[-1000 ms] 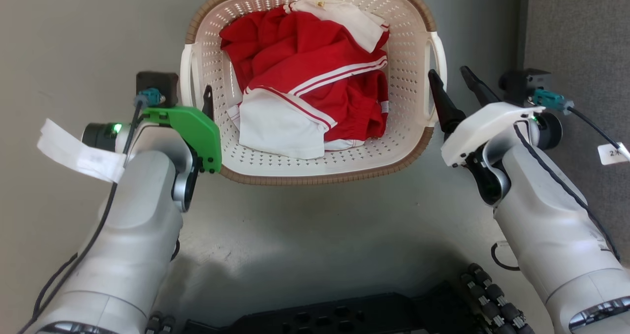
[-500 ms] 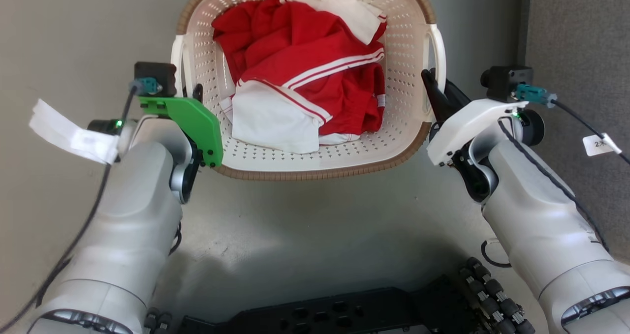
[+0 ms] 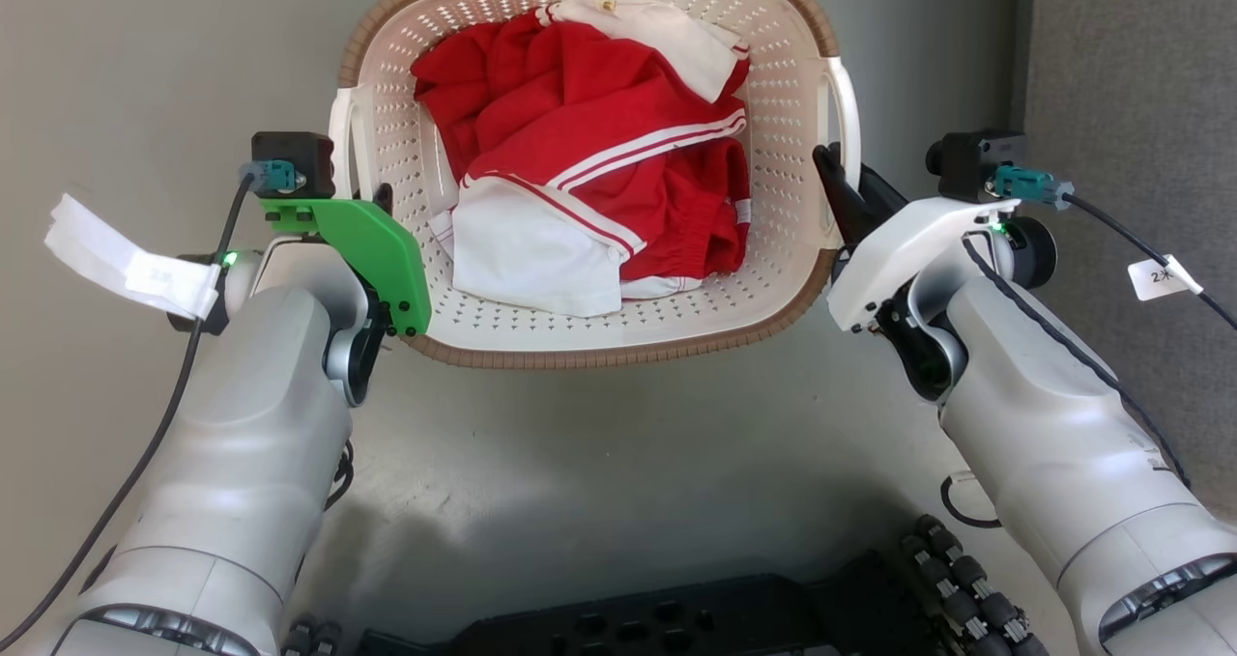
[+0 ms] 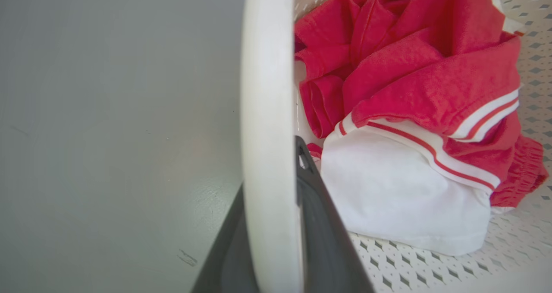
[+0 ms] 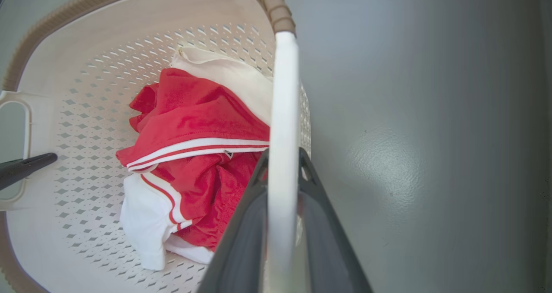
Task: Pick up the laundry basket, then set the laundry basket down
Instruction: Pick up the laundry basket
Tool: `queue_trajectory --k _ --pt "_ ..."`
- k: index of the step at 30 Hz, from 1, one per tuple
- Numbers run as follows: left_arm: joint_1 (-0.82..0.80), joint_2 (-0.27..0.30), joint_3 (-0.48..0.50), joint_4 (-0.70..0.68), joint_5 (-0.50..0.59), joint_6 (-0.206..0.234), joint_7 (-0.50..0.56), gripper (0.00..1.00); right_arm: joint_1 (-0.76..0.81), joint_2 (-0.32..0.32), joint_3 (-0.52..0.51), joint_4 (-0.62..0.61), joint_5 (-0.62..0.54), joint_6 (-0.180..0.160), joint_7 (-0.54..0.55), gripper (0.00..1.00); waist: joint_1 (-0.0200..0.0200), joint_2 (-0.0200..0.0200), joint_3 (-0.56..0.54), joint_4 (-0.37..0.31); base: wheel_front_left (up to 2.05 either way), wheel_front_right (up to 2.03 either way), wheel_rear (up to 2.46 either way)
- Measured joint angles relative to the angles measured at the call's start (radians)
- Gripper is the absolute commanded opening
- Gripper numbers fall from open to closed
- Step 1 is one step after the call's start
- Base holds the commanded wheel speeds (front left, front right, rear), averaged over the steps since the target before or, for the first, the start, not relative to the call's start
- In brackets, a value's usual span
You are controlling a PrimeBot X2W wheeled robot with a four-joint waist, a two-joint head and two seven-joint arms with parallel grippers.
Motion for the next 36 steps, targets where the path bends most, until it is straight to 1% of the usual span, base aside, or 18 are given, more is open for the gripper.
queue_trajectory --k 6,13,16,27,34,36 --pt "0.0 0.0 -0.006 0.029 -0.041 -0.001 0.001 0.0 0.0 -0.013 0.051 0.006 0.023 0.0 0.002 0.0 0.0 0.0 -0.033 -0.004 0.0 0.0 0.0" --pt "0.0 -0.001 -0.024 0.055 -0.055 -0.006 0.01 0.0 0.0 -0.022 0.095 0.021 0.072 0.0 0.019 0.0 0.0 0.0 -0.082 -0.014 0.0 0.0 0.0" --pt "0.002 -0.001 -0.036 0.064 -0.061 -0.013 0.026 0.0 0.001 -0.024 0.117 0.033 0.088 0.0 0.039 0.0 0.0 0.0 -0.107 -0.017 0.0 0.0 0.0" --pt "0.045 -0.001 -0.047 0.108 -0.153 -0.039 0.109 0.0 0.031 -0.027 0.198 0.044 0.177 0.0 0.121 0.0 0.0 0.0 -0.216 -0.027 0.0 0.0 0.0" --pt "0.073 -0.002 -0.051 0.128 -0.186 -0.04 0.142 0.0 0.049 -0.033 0.236 0.043 0.222 0.0 0.162 0.0 0.0 0.0 -0.292 -0.03 0.0 0.0 0.0" --pt "0.087 -0.002 -0.047 0.13 -0.212 -0.04 0.152 0.0 0.058 -0.033 0.242 0.043 0.246 0.0 0.173 0.0 0.0 0.0 -0.314 -0.031 0.0 0.0 0.0"
